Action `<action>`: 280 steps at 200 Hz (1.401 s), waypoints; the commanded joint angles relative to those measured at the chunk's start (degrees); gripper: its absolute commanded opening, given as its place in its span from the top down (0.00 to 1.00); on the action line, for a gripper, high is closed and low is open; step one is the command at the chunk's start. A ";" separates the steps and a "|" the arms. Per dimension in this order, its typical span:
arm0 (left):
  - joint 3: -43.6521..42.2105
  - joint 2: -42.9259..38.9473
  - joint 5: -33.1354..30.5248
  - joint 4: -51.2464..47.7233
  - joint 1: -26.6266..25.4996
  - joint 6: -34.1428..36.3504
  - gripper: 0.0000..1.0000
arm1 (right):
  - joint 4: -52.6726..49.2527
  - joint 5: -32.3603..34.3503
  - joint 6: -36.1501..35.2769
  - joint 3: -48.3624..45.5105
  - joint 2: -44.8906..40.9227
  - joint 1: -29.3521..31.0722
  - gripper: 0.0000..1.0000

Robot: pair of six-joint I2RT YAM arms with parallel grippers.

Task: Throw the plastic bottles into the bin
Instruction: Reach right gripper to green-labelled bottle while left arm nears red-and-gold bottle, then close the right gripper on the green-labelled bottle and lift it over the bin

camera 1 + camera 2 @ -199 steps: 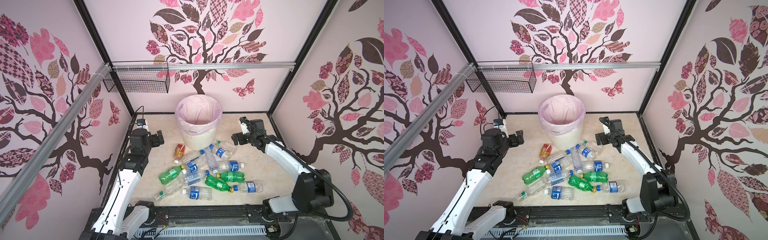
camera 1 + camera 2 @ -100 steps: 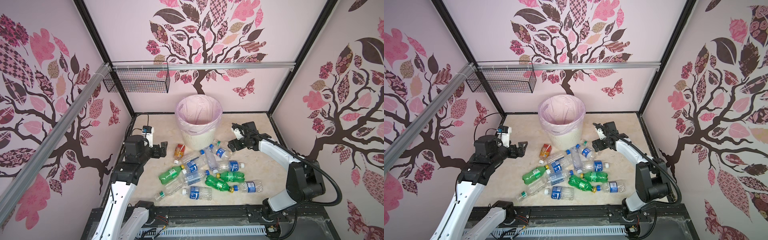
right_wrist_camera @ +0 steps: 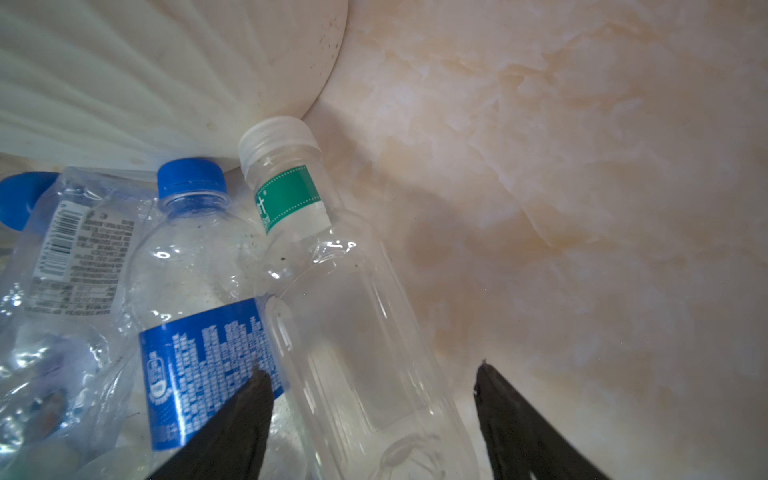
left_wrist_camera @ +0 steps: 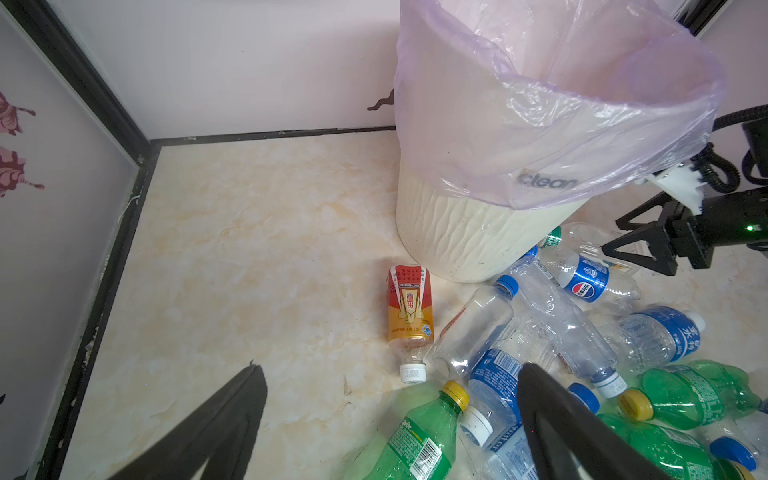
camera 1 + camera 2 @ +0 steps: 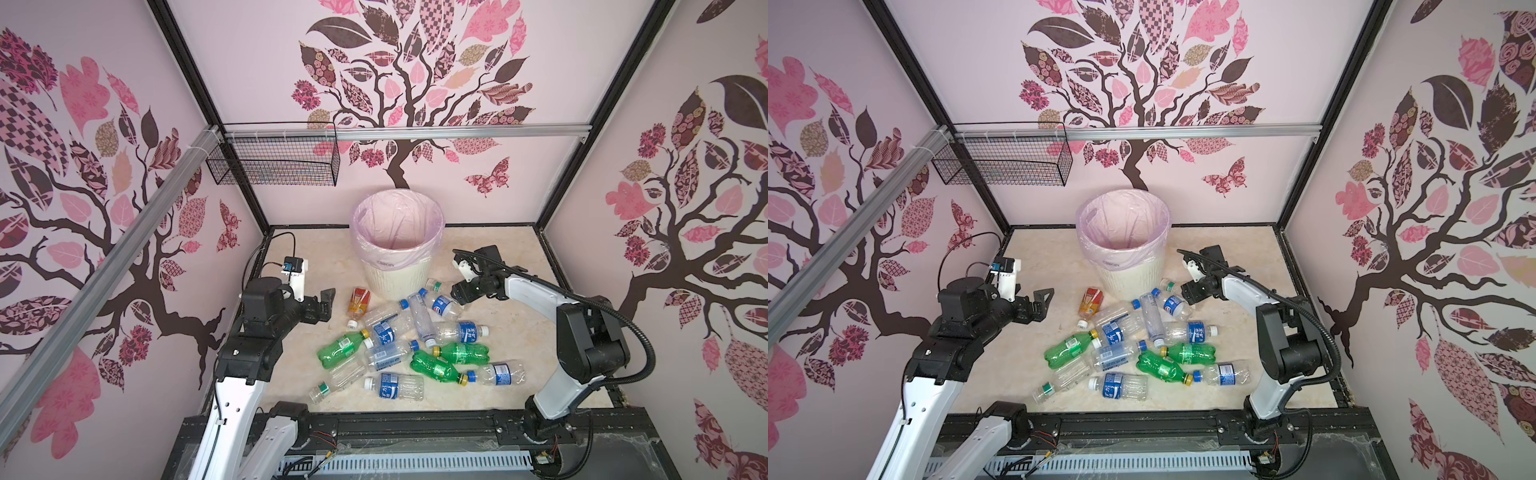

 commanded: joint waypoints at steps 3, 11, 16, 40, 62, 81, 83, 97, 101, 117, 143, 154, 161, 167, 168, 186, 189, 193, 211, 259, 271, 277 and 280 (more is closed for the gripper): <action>0.68 -0.44 0.89 -0.64 0.02 0.42 0.02 | 1.37 -1.83 -0.72 2.48 2.66 0.37 0.22; 0.61 -0.51 0.94 -0.78 0.02 0.43 0.02 | 1.57 -2.07 -0.73 2.59 3.27 0.34 0.22; 0.59 -0.61 1.04 -0.88 0.02 0.47 0.02 | 1.62 -2.11 -0.73 2.58 3.58 0.36 0.22; 0.53 -1.15 1.18 -1.03 0.03 0.38 0.02 | 1.69 -1.61 -0.74 2.64 4.77 0.37 0.23; 0.59 -1.43 1.16 -0.99 0.02 0.35 0.02 | 2.31 -0.04 0.00 2.67 5.59 0.35 0.24; 0.49 -1.52 1.16 -0.98 0.02 0.23 0.02 | 2.77 1.33 1.10 2.99 6.42 0.37 0.26; 0.43 -1.52 1.22 -0.94 0.02 0.21 0.02 | 2.82 1.60 1.29 3.06 6.50 0.37 0.27; 0.33 -1.69 1.33 -1.06 0.02 0.24 0.02 | 2.73 3.33 2.50 3.56 7.14 0.31 0.28; 0.33 -1.76 1.33 -1.08 0.06 0.21 0.02 | 2.77 3.81 2.95 3.76 7.31 0.31 0.28; 0.33 -1.87 1.20 -1.11 0.02 0.38 0.02 | 3.10 5.64 4.46 4.15 7.80 0.29 0.29; 0.17 -1.87 1.07 -1.04 0.02 0.37 0.02 | 3.56 7.36 6.72 4.68 8.56 0.23 0.34; 0.09 -1.87 1.01 -0.98 0.02 0.30 0.02 | 3.61 7.98 7.69 4.84 8.75 0.12 0.36; 0.06 -1.87 0.98 -0.93 0.04 0.34 0.02 | 3.65 8.20 8.25 4.82 8.84 -0.05 0.38; -0.01 -1.87 0.98 -0.84 0.02 0.34 0.02 | 3.69 8.22 8.77 4.77 8.76 -0.27 0.40; -0.02 -1.87 0.98 -0.89 0.06 0.36 0.02 | 3.76 8.22 8.85 4.73 8.75 -0.30 0.41; -0.20 -1.92 0.83 -0.76 0.02 0.32 0.02 | 4.24 8.43 10.15 4.18 8.13 -0.92 0.47; -0.24 -1.95 0.76 -0.71 0.06 0.35 0.02 | 4.33 8.47 10.38 4.04 7.97 -1.01 0.47; -0.32 -1.96 0.72 -0.66 0.04 0.30 0.02 | 4.46 8.56 10.54 3.87 7.70 -1.15 0.48; -0.53 -1.96 0.37 -0.35 0.06 0.08 0.02 | 5.71 8.19 11.80 2.12 5.14 -1.80 0.53; -1.81 -2.22 -2.19 1.78 0.03 -1.70 0.02 | 3.61 11.29 16.20 -0.40 -6.49 -2.88 0.60; -2.00 -2.05 -2.97 2.26 0.10 -2.26 0.02 | 2.18 12.35 17.12 -0.32 -10.24 -2.88 0.61; -2.04 -1.89 -3.19 2.48 0.13 -2.56 0.02 | 1.34 12.53 17.64 -0.19 -12.52 -2.87 0.61; -2.02 -1.80 -3.21 2.64 0.17 -2.71 0.02 | 1.12 12.59 17.77 -0.15 -13.35 -2.88 0.61</action>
